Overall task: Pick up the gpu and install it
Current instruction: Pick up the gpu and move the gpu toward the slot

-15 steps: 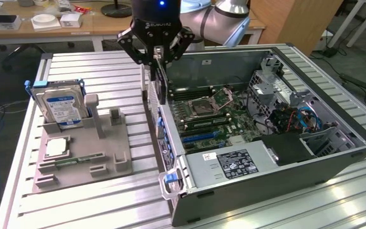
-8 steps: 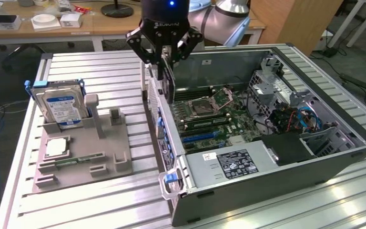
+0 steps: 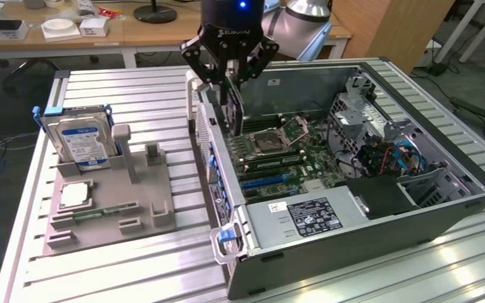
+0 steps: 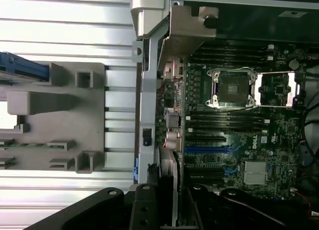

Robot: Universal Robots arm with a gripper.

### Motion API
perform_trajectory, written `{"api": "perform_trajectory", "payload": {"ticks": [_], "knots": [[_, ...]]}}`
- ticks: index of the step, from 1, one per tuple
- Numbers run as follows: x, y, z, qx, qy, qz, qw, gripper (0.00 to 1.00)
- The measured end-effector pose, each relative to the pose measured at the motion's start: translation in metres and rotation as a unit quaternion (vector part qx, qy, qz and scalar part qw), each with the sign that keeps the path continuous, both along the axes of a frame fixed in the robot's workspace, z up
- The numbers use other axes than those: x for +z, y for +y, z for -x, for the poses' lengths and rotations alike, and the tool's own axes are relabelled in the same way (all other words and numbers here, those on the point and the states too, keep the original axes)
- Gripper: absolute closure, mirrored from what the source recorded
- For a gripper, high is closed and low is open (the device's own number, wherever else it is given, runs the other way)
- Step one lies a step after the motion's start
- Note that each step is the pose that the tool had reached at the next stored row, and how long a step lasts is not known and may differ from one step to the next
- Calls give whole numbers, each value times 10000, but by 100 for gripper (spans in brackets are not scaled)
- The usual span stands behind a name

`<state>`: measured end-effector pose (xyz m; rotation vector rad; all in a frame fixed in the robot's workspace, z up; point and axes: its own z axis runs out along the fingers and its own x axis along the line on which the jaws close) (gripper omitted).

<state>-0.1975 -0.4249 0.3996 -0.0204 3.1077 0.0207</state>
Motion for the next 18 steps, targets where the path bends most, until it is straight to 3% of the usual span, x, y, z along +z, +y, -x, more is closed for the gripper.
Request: {"api": "perform_trajectory", "payload": {"ticks": [18], "knots": [[-3, 0, -438, 0, 0, 0, 10000, 73]]}}
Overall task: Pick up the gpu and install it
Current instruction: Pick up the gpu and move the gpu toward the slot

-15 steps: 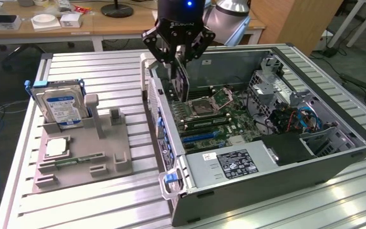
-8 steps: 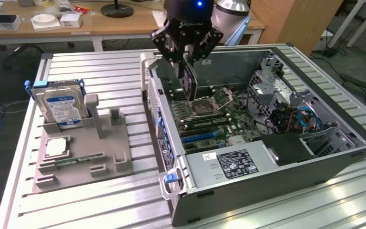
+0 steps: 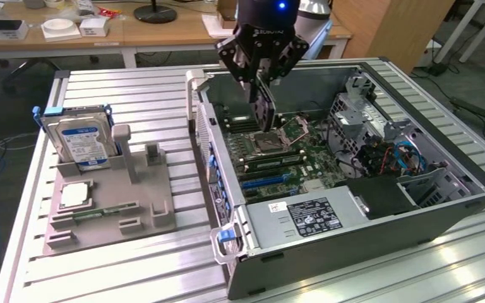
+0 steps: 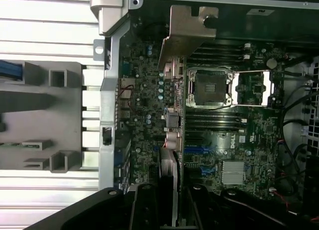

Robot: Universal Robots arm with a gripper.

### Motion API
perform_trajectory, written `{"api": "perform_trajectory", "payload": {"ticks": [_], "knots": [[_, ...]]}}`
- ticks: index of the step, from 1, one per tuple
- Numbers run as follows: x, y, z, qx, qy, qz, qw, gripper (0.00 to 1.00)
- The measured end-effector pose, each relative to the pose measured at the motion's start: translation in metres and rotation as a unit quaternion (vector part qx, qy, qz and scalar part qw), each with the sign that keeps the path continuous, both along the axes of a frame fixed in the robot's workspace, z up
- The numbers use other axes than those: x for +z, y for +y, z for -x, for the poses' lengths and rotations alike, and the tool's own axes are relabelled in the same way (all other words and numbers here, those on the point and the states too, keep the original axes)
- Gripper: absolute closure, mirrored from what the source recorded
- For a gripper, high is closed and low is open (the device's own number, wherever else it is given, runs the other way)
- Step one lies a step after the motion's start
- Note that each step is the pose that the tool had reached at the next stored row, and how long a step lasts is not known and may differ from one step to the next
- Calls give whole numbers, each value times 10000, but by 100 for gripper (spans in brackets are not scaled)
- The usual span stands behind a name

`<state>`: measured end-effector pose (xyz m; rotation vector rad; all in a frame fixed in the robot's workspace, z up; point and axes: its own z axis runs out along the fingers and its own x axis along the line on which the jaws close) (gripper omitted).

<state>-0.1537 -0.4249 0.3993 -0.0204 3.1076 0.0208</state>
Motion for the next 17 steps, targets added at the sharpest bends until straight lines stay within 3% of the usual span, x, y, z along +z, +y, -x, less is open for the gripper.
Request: {"api": "perform_trajectory", "payload": {"ticks": [17], "knots": [[-3, 0, -458, 0, 0, 0, 10000, 73]]}}
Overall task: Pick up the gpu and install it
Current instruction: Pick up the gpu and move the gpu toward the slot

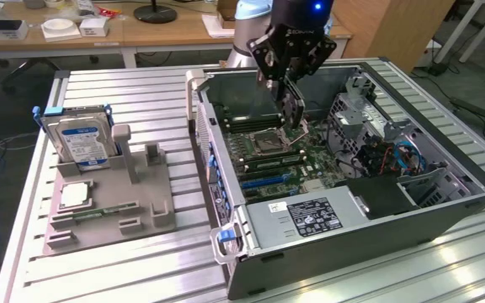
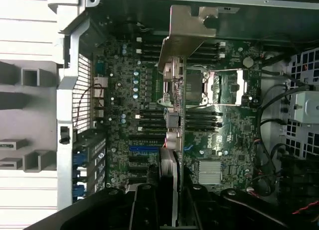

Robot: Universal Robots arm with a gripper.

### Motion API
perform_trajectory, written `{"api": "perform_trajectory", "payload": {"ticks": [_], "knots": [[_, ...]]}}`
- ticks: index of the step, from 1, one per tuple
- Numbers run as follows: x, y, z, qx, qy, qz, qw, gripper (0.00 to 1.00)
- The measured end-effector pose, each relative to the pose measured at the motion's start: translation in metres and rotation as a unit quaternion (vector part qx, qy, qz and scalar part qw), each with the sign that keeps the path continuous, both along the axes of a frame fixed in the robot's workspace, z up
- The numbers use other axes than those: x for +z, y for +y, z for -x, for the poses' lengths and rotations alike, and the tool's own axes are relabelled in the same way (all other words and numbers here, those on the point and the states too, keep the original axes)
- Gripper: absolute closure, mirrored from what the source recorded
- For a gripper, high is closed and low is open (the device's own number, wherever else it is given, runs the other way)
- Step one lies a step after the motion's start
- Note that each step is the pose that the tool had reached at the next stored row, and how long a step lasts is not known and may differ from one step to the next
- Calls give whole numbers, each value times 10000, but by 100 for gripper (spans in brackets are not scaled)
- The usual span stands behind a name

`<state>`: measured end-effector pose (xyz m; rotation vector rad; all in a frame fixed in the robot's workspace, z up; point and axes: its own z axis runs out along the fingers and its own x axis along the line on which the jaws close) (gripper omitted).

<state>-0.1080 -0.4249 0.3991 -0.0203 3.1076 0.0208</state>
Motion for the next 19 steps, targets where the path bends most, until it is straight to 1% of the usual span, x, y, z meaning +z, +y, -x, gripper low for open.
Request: {"api": "perform_trajectory", "payload": {"ticks": [4, 5, 12, 16, 19], "knots": [[0, 0, -109, 1, 0, 1, 10000, 73], [-1, 0, -217, 1, 0, 0, 10000, 73], [-3, 0, -422, 0, 0, -1, 10000, 73], [-4, 0, -506, 1, 0, 0, 10000, 73], [-6, 0, -596, 0, 0, -1, 10000, 73]]}}
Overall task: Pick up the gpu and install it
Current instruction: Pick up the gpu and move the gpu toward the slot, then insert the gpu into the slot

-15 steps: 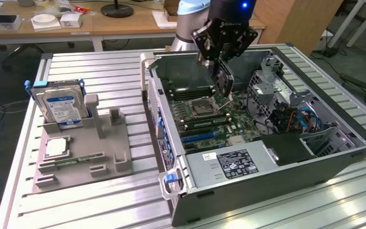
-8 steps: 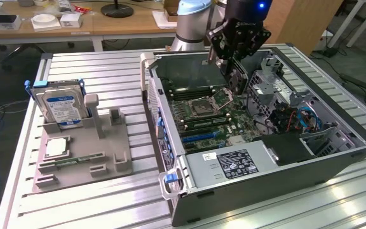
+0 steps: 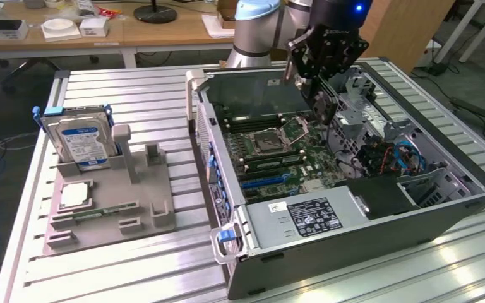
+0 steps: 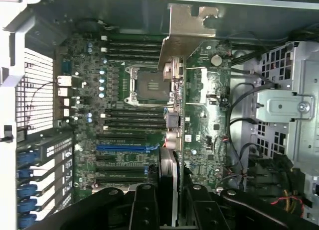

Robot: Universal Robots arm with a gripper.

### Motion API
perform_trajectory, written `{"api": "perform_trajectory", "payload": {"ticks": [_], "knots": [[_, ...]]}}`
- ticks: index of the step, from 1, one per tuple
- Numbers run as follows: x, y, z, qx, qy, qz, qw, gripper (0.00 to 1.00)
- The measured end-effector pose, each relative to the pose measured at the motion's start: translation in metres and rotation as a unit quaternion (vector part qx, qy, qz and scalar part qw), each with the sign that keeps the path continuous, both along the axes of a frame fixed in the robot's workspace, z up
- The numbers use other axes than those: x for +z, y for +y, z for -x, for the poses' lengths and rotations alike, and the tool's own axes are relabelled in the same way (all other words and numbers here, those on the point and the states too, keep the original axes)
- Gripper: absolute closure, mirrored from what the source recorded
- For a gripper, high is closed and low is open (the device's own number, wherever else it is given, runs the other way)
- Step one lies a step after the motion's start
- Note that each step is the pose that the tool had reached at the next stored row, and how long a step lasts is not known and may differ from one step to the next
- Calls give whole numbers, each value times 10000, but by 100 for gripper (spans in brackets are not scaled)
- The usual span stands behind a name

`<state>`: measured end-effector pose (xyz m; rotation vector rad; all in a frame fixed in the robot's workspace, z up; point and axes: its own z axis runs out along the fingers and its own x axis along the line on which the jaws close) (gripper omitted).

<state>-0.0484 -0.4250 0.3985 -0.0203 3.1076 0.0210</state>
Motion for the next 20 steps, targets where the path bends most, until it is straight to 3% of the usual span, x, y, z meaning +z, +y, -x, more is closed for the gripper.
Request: {"api": "perform_trajectory", "payload": {"ticks": [5, 20], "knots": [[-1, -1, -102, 1, 1, 1, 10000, 73], [-2, 0, -102, 25, 0, 0, 10000, 73]]}}
